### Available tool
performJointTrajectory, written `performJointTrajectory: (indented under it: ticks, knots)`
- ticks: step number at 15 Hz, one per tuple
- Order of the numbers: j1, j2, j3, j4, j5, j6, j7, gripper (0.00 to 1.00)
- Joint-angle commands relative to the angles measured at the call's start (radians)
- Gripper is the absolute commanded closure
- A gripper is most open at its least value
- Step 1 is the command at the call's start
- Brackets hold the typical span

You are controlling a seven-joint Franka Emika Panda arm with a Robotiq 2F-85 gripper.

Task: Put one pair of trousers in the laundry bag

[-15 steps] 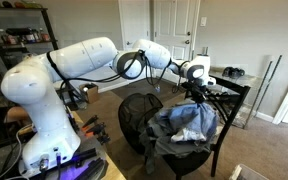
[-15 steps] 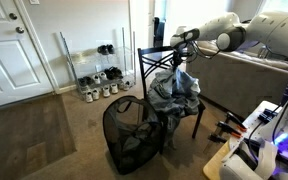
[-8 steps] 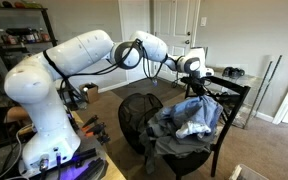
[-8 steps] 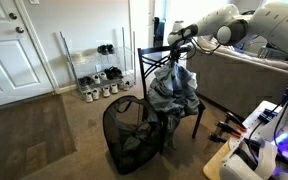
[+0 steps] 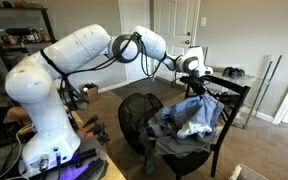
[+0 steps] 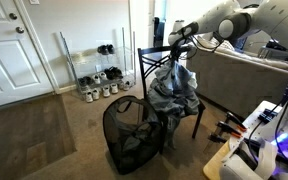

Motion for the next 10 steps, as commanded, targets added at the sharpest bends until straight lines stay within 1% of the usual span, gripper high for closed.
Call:
performJointTrajectory:
  ticks: [1, 6, 7, 10]
  knots:
    - [0.000, 0.000, 0.000, 0.000, 0.000, 0.000, 0.000, 0.85]
    - [0.000, 0.000, 0.000, 0.000, 0.000, 0.001, 0.000, 0.85]
    - [0.005, -0.009, 0.002, -0.014, 0.000, 0.017, 0.001, 0.96]
    - [0.036, -0.059, 0.022, -0.083, -0.009, 0.085, -0.025, 0.96]
